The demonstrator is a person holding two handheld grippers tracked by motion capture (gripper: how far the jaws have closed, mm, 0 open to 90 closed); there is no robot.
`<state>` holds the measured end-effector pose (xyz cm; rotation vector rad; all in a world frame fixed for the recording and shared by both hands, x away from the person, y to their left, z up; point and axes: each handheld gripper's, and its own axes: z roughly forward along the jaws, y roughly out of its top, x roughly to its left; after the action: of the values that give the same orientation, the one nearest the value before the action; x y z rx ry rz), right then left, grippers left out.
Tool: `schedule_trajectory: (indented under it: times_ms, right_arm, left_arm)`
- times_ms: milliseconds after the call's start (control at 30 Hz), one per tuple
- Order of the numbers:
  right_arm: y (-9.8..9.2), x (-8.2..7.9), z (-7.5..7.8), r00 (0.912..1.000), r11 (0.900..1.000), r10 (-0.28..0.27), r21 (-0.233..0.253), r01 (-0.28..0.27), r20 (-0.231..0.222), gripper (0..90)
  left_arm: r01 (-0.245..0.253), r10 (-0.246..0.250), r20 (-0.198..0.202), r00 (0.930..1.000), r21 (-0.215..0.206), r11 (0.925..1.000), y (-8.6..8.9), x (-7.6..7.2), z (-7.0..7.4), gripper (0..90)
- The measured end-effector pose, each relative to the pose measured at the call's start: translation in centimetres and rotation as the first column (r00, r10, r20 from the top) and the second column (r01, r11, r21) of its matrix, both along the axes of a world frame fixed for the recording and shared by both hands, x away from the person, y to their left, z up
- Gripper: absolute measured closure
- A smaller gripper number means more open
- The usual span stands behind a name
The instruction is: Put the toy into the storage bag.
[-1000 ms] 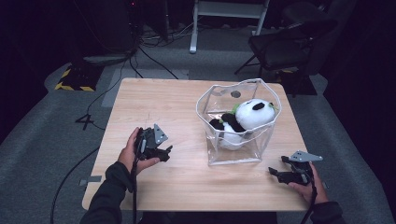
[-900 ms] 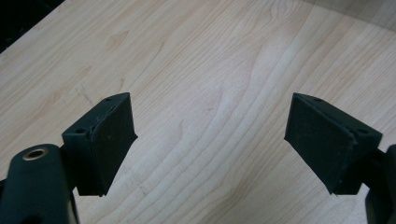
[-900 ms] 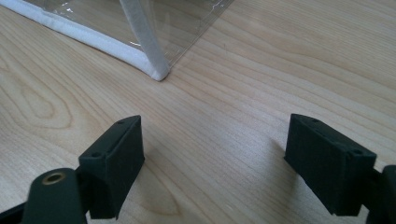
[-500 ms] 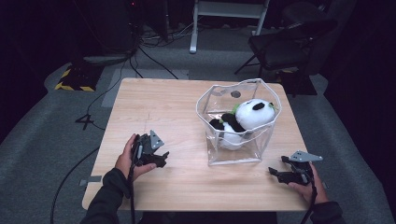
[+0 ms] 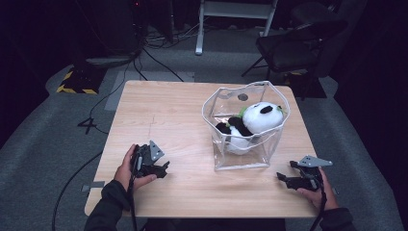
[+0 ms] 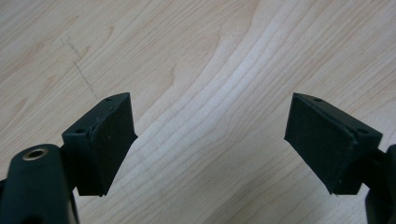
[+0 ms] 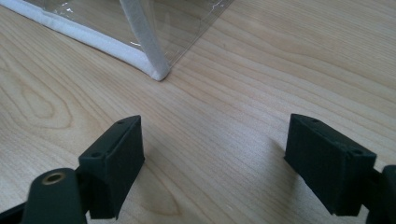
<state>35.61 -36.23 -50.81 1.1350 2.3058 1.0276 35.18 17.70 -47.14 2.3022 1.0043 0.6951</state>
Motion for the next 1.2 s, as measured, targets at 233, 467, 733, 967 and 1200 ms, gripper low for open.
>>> schedule_trajectory:
  times_ms: [233,467,733,967,1200]
  right_arm:
    - [0.0,0.0,0.0,1.0000,1.000,0.000,0.000,0.000,0.000,19.5]
    - [0.0,0.0,0.0,1.0000,1.000,0.000,-0.001,0.000,0.000,19.5]
    - [0.0,0.0,0.0,1.0000,1.000,0.000,-0.001,0.000,0.001,19.5]
    - [0.0,0.0,0.0,1.0000,1.000,0.001,-0.002,-0.001,0.000,19.5]
    - [0.0,0.0,0.0,1.0000,1.000,-0.001,-0.001,0.001,0.001,19.5]
  left_arm:
    - [-0.009,0.009,-0.010,0.9999,0.010,0.9999,0.6,-0.6,-0.7,16.1]
    - [-0.022,0.023,-0.015,0.9996,0.008,0.9997,1.0,-1.1,-1.3,16.3]
    - [-0.042,0.042,-0.010,0.9991,-0.005,0.9991,1.5,-1.7,-2.2,16.3]
    - [-0.073,0.072,-0.019,0.9972,-0.036,0.9967,2.0,-2.1,-2.9,16.2]
    - [-0.108,0.106,-0.034,0.9938,-0.092,0.9899,2.9,-2.6,-3.3,16.1]
